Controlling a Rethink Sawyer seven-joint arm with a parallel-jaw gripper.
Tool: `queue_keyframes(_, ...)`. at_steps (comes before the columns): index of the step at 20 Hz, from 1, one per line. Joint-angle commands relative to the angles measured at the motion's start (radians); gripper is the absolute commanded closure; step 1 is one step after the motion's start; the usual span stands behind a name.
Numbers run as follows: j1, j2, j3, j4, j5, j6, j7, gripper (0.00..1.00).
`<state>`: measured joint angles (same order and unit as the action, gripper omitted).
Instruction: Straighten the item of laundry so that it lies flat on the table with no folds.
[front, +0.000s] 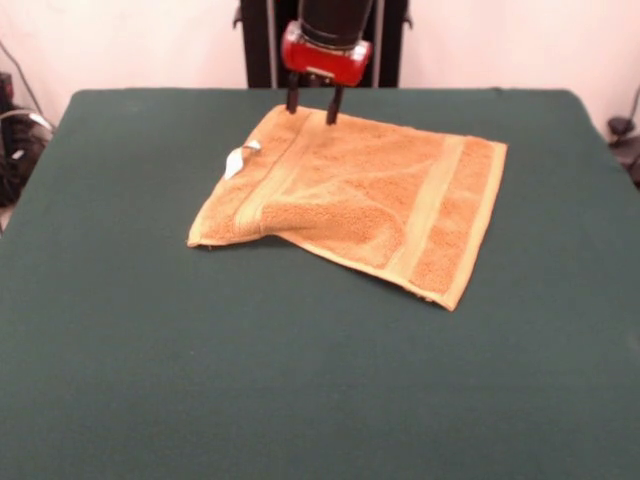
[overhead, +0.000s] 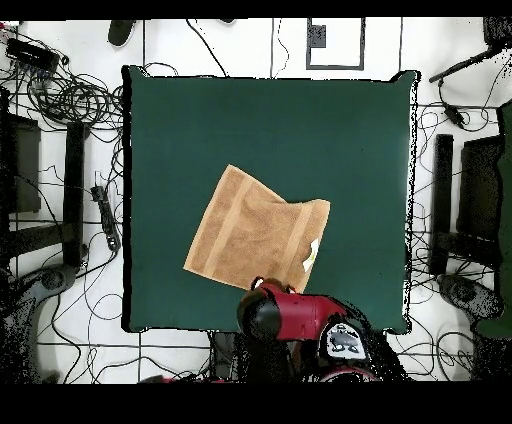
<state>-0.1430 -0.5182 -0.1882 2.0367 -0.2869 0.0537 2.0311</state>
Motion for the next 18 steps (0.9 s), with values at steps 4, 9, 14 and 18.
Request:
queue_keyframes(4,-0.033,-0.172,0.182,-0.028,0.122,0.011,0.174,0.00)
queue_keyframes(9,-0.034,-0.194,0.191,-0.069,0.150,0.063,0.150,0.00)
queue_keyframes(14,-0.006,-0.133,0.168,-0.177,0.166,0.081,0.120,0.00)
queue_keyframes(18,-0.006,-0.028,0.176,-0.227,0.180,0.072,0.117,0.00)
